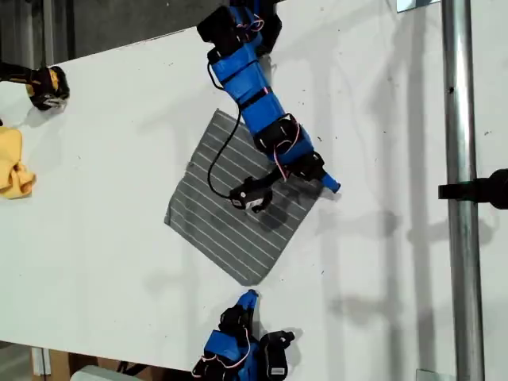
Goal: Grasp corners of a towel and fold twice.
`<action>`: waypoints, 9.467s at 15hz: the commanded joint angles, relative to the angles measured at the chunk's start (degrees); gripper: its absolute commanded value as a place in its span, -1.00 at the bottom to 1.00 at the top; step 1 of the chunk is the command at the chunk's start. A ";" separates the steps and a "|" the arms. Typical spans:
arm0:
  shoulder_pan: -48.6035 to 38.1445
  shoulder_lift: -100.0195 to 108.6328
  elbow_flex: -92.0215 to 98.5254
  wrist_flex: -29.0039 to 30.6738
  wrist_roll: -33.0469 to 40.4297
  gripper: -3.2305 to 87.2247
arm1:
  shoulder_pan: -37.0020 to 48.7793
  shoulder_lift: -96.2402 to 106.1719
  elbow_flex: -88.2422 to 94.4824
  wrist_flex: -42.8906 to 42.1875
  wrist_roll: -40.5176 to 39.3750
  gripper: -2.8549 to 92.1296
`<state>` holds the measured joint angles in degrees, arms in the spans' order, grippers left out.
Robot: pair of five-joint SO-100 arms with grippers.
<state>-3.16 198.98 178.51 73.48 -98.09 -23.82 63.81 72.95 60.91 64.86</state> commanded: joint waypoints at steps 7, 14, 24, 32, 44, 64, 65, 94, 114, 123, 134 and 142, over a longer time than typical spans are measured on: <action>0.26 0.18 0.26 0.09 0.18 -0.96 | 2.99 -4.57 -7.56 7.65 0.79 -0.31; 0.26 0.18 0.26 0.18 0.18 -0.96 | 3.78 -11.51 -12.30 10.46 2.72 -0.36; -0.18 0.18 0.26 0.18 0.00 -0.96 | 3.43 -14.85 -16.17 20.65 7.73 -0.94; -4.22 -0.79 -10.81 0.00 4.57 -0.96 | 2.81 -14.85 -16.26 16.44 7.29 -0.94; -4.31 -71.46 -67.76 7.82 34.10 -0.96 | 2.64 -14.94 -15.73 13.36 7.65 -0.94; -8.00 -98.35 -56.69 -6.86 47.02 -0.30 | 2.64 -14.06 -15.21 12.74 8.53 -0.94; -8.53 -100.90 -57.57 -7.21 46.93 -0.29 | 2.55 -13.80 -15.12 12.83 8.53 -0.94; -7.65 -91.23 -73.92 12.74 43.24 -0.26 | 2.02 -5.54 -9.49 11.69 8.53 -0.94; -12.04 -113.73 -63.02 -3.52 40.69 -0.96 | 1.58 -4.75 -7.29 12.13 9.49 -0.94; -4.48 -99.23 -70.49 4.66 38.32 -0.96 | 0.44 4.66 -7.21 11.95 7.82 -0.94; -6.77 -79.80 -65.74 2.81 39.73 -0.96 | 3.60 16.87 -0.09 11.25 2.29 -0.94; -21.80 -99.14 -80.60 -5.45 56.60 -0.96 | 18.46 26.98 12.66 21.71 1.05 -0.94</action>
<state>-21.88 101.78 103.54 69.35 -44.30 -8.09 85.08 85.52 81.91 67.06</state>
